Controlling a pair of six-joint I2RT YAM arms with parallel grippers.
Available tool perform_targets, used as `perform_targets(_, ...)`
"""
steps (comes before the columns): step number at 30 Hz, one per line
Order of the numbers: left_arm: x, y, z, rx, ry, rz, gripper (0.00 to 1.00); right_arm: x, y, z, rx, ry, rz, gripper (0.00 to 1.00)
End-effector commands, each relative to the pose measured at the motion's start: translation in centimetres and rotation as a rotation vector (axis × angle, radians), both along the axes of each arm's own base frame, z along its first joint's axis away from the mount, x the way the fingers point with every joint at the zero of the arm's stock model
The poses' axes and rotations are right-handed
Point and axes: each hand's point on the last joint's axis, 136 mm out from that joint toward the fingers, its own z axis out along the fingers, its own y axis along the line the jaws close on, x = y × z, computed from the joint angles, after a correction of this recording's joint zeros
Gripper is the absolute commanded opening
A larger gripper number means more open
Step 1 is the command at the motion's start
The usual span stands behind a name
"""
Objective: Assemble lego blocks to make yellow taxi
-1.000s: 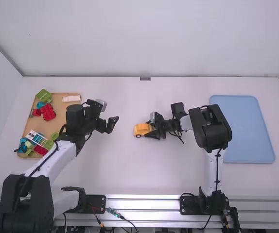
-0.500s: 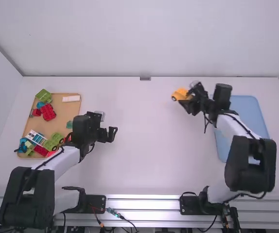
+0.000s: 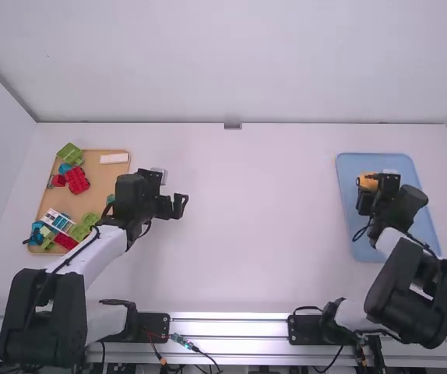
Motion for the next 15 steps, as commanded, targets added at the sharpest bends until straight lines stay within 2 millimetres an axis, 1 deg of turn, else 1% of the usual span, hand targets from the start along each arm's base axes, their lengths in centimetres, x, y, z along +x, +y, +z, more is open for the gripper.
perform_targets(1,0.1,-0.4,0.3,0.002,-0.003,-0.015,0.99,-2.1,-2.2,-2.9,0.03,0.05,-0.13,0.0)
perform_targets(3,0.1,-0.7,0.3,0.004,0.0,-0.022,0.99,-3.4,-3.2,-4.1,0.046,0.022,-0.171,0.0)
perform_targets(6,0.0,-0.9,0.3,0.008,-0.005,-0.032,0.99,-4.0,-3.8,-5.0,0.055,0.011,-0.182,0.0)
perform_targets(7,0.0,-1.0,0.3,0.016,-0.009,-0.043,0.99,-4.2,-4.0,-5.5,0.064,0.021,-0.188,0.08)
perform_targets(8,0.0,-1.1,0.3,0.021,-0.013,-0.052,0.99,-4.2,-4.1,-5.9,0.071,0.031,-0.191,0.2)
perform_targets(10,0.1,-0.9,0.3,0.022,-0.011,-0.041,0.99,-4.3,-4.3,-6.9,0.094,0.073,-0.198,0.54)
perform_targets(12,0.1,-0.7,0.3,0.03,-0.012,-0.033,0.99,-4.3,-4.1,-7.3,0.105,0.098,-0.197,0.7)
perform_targets(13,0.2,-0.6,0.2,0.037,-0.012,-0.025,0.99,-4.3,-4.2,-7.5,0.108,0.122,-0.206,0.93)
perform_targets(14,0.2,-0.6,0.3,0.04,-0.014,-0.027,0.99,-4.2,-4.3,-7.6,0.108,0.14,-0.211,0.99)
perform_targets(15,0.2,-0.5,0.3,0.039,-0.017,-0.027,0.99,-4.0,-4.4,-7.5,0.109,0.155,-0.22,0.99)
